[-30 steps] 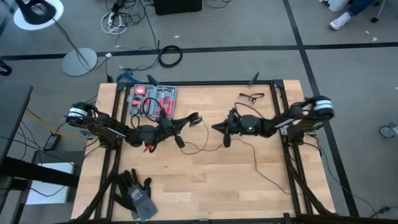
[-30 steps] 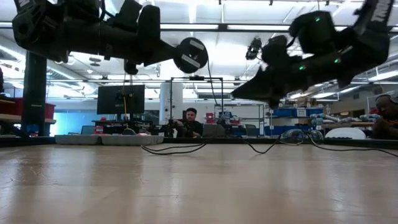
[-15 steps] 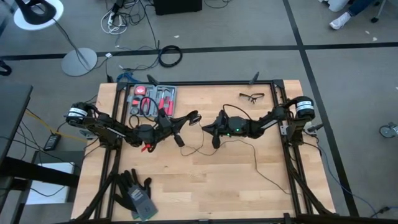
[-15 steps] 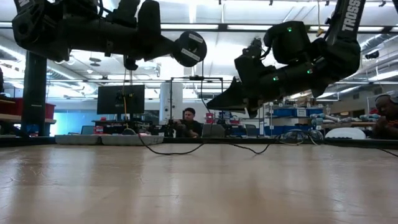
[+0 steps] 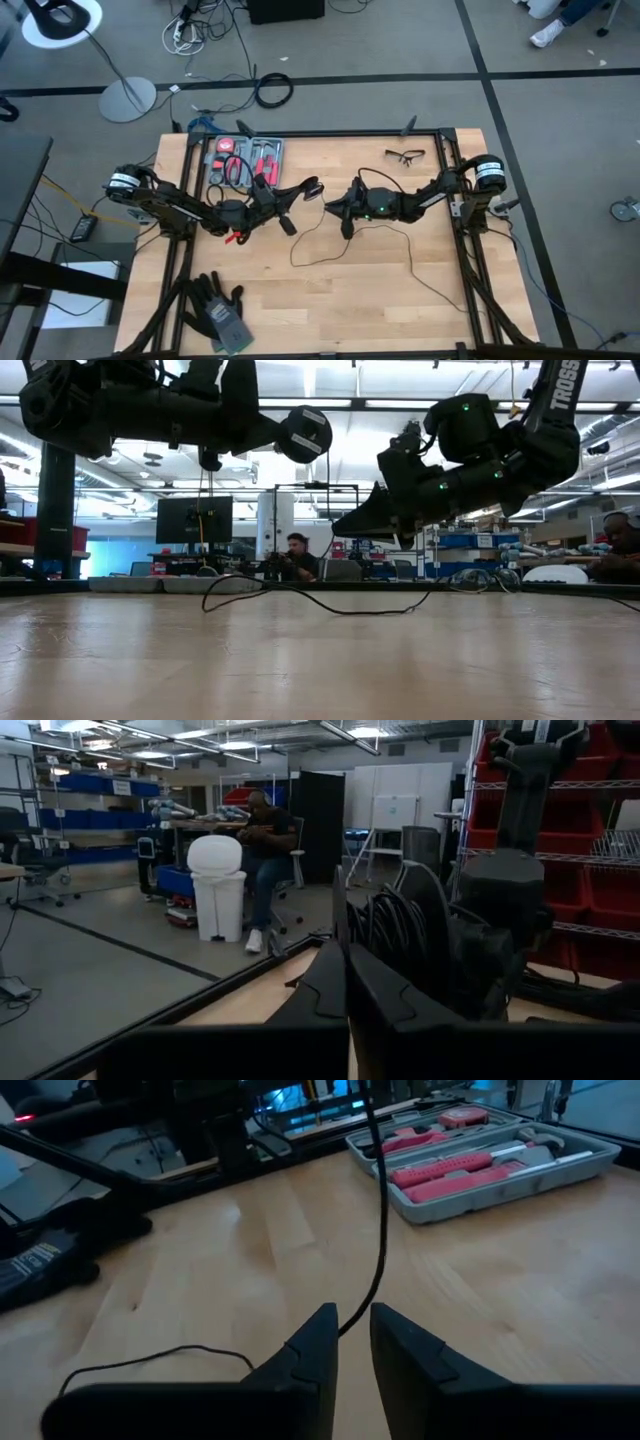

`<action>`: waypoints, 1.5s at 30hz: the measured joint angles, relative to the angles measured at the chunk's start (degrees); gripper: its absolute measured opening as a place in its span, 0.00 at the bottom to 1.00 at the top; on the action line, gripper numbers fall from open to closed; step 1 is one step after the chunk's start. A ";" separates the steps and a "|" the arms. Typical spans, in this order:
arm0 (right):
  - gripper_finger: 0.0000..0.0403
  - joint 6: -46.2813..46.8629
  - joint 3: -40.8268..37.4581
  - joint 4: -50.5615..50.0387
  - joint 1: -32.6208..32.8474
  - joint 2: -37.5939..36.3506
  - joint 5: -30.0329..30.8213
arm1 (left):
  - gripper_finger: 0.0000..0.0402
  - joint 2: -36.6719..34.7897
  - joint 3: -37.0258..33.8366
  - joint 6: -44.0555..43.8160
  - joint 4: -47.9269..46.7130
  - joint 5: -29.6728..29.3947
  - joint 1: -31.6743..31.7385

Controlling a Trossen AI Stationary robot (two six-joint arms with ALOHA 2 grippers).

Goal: Coil cords
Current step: Coil the black wire on the black spool

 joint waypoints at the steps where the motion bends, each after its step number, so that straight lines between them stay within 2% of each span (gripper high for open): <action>1: 0.16 0.00 0.00 0.00 -0.13 0.00 -0.01 | 0.00 0.00 0.00 -0.12 0.03 0.00 0.00; 9: 0.15 0.07 0.87 0.11 -0.37 0.00 0.00 | 0.00 0.00 0.00 -0.39 1.05 0.00 0.00; 15: 0.02 -4.31 5.81 -9.18 -0.17 0.09 -0.04 | 0.00 0.00 0.00 -0.41 1.99 0.00 0.00; 20: 0.01 -9.31 11.46 -13.45 1.06 0.09 -0.94 | 0.00 0.00 0.00 -0.41 1.64 -0.88 0.00; 26: 0.00 -15.37 19.95 -23.54 2.77 0.11 -4.00 | 0.00 0.00 0.00 -1.35 -4.85 -6.15 0.02; 31: 0.00 -16.50 22.52 -26.17 3.25 0.11 -3.56 | 0.00 0.00 -0.02 -4.37 -8.30 -6.19 -0.02; 34: 0.00 -14.23 22.48 -30.35 2.41 0.11 -0.72 | 0.00 0.00 -0.02 -4.47 -6.21 -6.23 -0.13; 42: 0.00 -12.95 22.45 -32.17 2.82 0.13 -0.52 | 0.00 0.00 -0.02 -3.10 1.64 -7.18 0.69; 45: 0.00 -13.09 22.45 -32.15 3.00 0.13 -0.40 | 0.00 0.00 -0.02 -5.46 2.80 -7.21 1.31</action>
